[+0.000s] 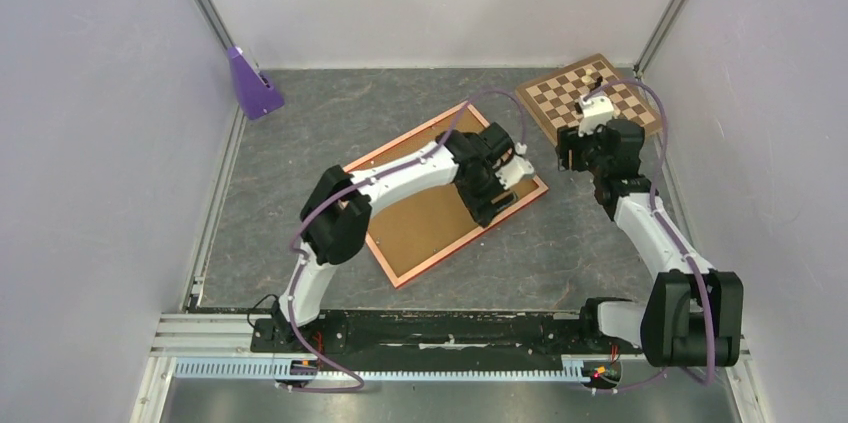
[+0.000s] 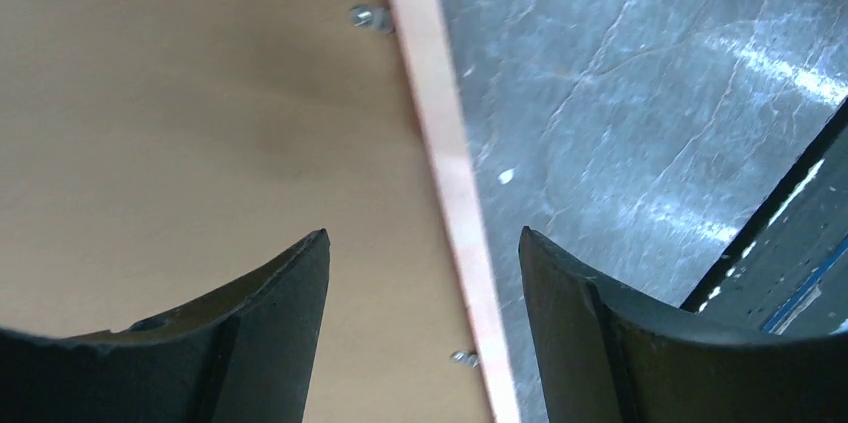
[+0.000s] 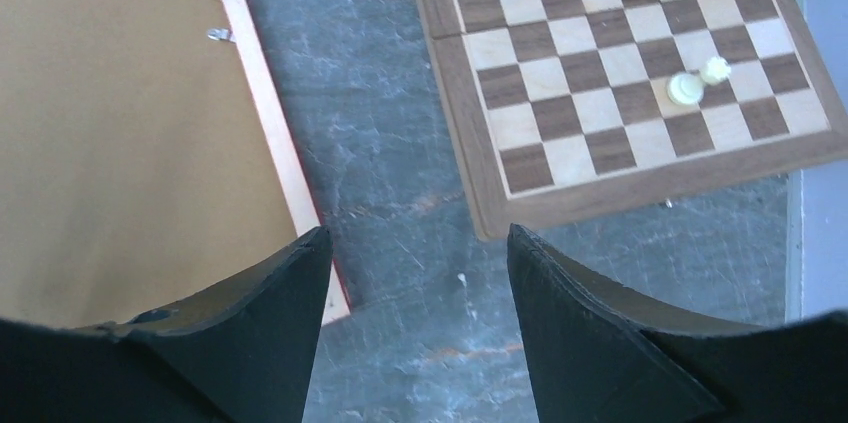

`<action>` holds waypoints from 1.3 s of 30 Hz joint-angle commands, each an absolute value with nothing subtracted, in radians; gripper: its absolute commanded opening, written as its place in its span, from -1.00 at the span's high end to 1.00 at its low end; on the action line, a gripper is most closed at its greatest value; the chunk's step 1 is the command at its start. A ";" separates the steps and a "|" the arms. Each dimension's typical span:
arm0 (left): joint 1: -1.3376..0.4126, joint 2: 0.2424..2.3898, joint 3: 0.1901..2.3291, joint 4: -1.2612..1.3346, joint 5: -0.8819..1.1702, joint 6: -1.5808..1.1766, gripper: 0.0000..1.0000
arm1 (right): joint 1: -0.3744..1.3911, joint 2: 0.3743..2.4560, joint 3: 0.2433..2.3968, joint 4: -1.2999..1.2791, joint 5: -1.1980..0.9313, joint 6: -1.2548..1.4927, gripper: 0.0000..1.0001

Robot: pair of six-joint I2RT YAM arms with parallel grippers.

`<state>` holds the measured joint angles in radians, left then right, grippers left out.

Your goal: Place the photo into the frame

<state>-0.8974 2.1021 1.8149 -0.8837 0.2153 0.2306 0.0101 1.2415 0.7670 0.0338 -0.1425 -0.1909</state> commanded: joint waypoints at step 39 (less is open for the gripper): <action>-1.251 2.138 1.637 -0.820 0.138 0.359 0.95 | -0.258 1.130 0.684 0.002 -0.472 -0.233 -0.36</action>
<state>-1.2255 2.1578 1.6932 -0.7925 0.0673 0.3008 -0.2638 1.1454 0.6479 0.0124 -0.4324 -0.1932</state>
